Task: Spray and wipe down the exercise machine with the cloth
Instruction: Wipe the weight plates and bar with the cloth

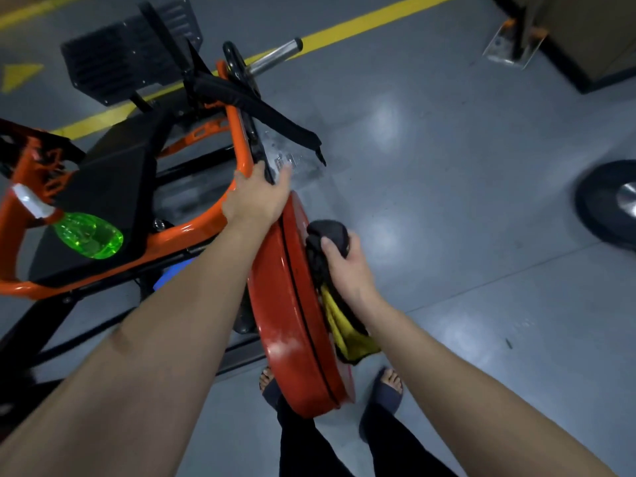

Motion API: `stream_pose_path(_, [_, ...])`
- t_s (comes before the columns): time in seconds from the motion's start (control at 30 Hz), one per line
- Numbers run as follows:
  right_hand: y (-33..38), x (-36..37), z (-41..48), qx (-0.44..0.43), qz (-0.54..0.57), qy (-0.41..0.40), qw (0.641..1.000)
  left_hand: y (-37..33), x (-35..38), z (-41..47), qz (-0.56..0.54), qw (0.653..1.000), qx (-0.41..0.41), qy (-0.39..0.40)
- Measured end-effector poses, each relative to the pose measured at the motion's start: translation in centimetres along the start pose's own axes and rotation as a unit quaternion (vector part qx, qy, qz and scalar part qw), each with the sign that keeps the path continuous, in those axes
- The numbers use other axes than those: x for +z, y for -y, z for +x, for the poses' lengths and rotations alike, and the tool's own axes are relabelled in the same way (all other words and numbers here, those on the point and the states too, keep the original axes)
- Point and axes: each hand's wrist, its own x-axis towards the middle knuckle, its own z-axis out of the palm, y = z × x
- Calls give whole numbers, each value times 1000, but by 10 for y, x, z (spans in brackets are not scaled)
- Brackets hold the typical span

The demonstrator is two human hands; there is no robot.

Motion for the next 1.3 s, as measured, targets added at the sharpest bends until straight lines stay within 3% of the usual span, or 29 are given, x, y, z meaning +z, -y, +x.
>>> stream_pose_path(0.13, [35, 10, 28, -51, 40, 4, 998, 10, 6, -67, 66, 996, -1, 58])
stream_pose_path(0.2, [18, 20, 41, -8, 46, 5, 999, 20, 17, -89, 77, 996, 1, 42])
stream_pose_path(0.3, [-22, 12, 24, 50, -80, 22, 995, 27, 28, -91, 90, 996, 11, -22])
stream_pose_path(0.37, [-42, -3, -3, 114, -150, 27, 982, 27, 27, -82, 92, 996, 3, -17])
stream_pose_path(0.47, [-61, -17, -14, 169, -168, 22, 971, 22, 25, -76, 99, 995, 5, -1])
stream_pose_path(0.7, [57, 19, 28, 34, -3, 6, 999, 15, 18, -48, 102, 994, 2, 38])
stream_pose_path(1.0, [-67, -18, -26, 159, -111, -5, 981, 11, 15, -16, 89, 994, 10, 63])
stream_pose_path(1.1, [-56, -15, -22, 125, -108, -2, 986, 10, 11, 4, 64, 994, 17, 84])
stream_pose_path(1.23, [-32, -12, -9, 80, -76, 26, 994, 15, 4, -13, 45, 998, 30, 16])
stream_pose_path(1.3, [-22, -10, 4, 94, -84, 40, 991, 16, 2, -46, 88, 994, 13, 71])
